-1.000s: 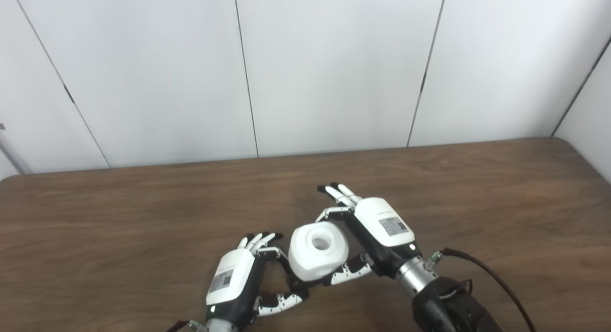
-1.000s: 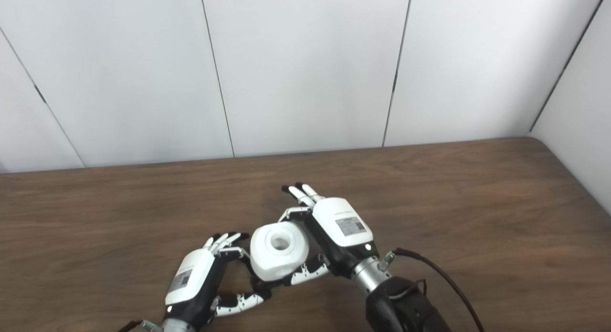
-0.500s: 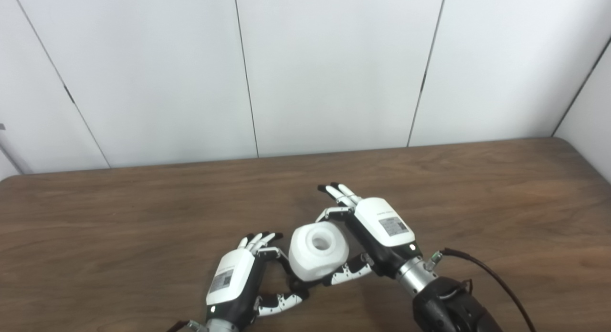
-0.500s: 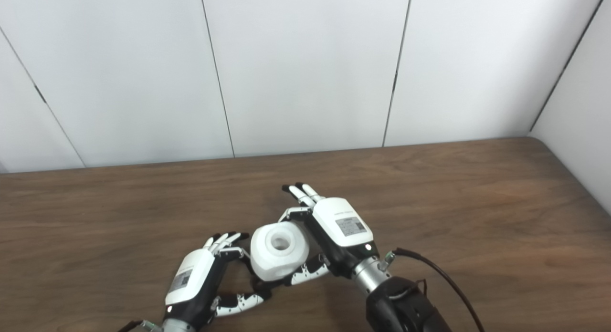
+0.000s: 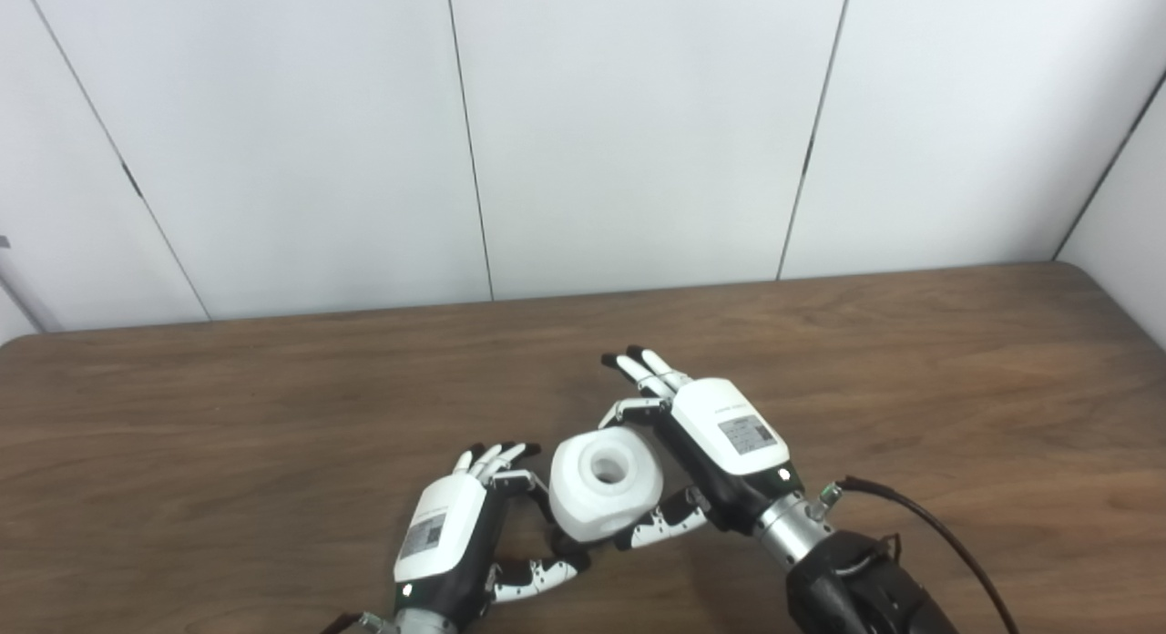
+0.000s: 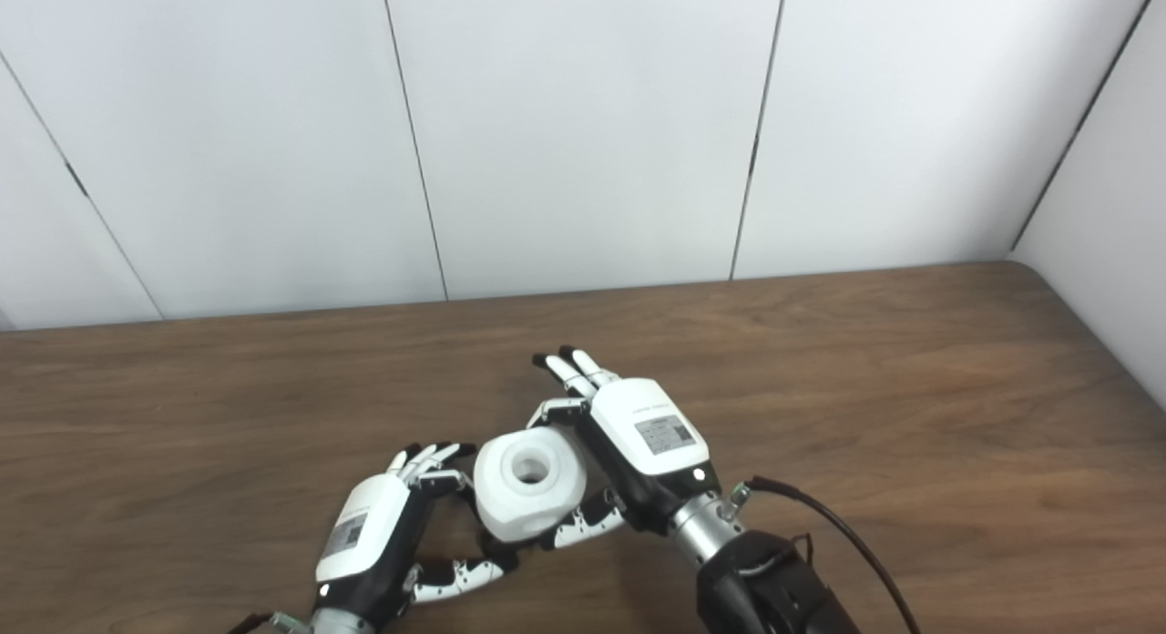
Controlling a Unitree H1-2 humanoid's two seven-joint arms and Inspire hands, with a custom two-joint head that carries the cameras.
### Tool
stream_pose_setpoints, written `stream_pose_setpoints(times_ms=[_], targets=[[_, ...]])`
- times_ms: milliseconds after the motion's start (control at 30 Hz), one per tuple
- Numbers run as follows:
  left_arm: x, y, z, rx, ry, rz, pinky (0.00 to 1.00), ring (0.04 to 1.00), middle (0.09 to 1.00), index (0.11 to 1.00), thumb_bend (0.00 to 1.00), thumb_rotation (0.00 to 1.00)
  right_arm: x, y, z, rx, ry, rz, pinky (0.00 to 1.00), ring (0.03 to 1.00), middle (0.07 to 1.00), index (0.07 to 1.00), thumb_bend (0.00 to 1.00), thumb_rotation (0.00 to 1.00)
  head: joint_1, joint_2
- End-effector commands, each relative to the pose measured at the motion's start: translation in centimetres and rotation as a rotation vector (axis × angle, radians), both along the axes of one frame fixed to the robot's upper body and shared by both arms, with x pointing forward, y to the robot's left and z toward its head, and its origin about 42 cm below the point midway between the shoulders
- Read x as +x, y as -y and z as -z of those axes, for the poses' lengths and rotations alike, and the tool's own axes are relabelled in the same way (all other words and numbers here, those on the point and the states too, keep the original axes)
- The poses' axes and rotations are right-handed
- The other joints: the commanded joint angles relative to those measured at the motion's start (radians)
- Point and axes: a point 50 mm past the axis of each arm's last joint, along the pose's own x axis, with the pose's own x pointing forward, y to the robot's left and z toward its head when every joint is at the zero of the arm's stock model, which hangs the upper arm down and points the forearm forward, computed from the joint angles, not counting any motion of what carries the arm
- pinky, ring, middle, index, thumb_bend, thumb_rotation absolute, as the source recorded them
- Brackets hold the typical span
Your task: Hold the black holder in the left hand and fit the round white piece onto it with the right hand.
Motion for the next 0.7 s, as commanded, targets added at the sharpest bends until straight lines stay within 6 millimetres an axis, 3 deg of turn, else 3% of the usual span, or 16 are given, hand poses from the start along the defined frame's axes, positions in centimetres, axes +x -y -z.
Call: stream_pose_setpoints(times_ms=[0, 667], targets=[[0.41, 1.08, -1.11, -0.016, 0.070, 0.017, 1.00, 0.924, 0.876, 0.481, 0.51, 0.05, -0.36, -0.73, -0.62, -0.026, 0.023, -0.063, 0.90, 0.982, 0.949, 0.479, 0.51, 0.15, 0.001, 0.000], [0.41, 1.48, -1.09, -0.017, 0.068, 0.015, 1.00, 0.925, 0.876, 0.482, 0.51, 0.05, -0.27, -0.61, -0.47, -0.106, 0.018, -0.104, 0.86, 0.950, 0.927, 0.479, 0.51, 0.15, 0.009, -0.001]])
